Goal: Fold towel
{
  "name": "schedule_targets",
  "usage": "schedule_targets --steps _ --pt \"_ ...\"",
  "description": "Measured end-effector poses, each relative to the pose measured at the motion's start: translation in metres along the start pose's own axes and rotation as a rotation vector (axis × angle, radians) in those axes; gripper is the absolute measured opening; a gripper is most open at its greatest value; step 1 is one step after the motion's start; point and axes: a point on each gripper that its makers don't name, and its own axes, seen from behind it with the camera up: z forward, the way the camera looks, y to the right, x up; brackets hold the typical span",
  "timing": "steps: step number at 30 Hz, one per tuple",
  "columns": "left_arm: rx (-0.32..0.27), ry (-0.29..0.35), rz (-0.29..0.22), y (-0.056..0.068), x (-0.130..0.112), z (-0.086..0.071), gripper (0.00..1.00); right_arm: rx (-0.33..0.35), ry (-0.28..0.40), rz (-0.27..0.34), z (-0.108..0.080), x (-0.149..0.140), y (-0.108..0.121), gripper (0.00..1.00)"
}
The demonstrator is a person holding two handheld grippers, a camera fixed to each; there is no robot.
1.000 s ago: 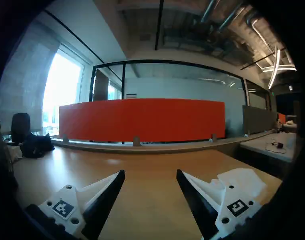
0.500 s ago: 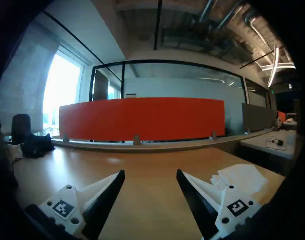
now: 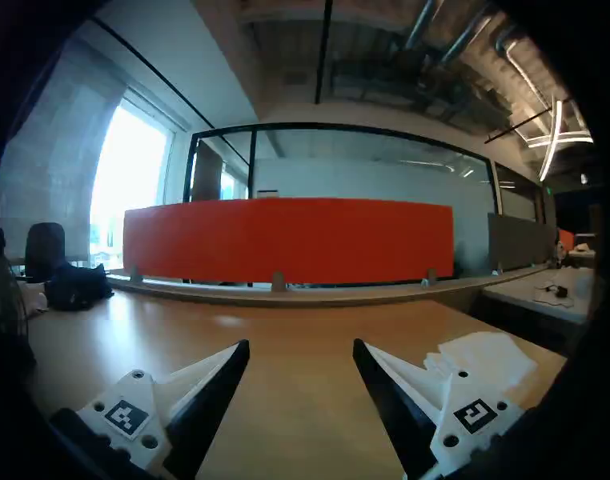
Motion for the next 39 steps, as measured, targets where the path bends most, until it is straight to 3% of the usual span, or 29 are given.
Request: schedule_targets --steps 39 --pt "0.0 -0.001 0.0 -0.0009 0.0017 0.0001 0.99 0.0 -0.001 0.0 0.0019 -0.0022 -0.0009 1.0"
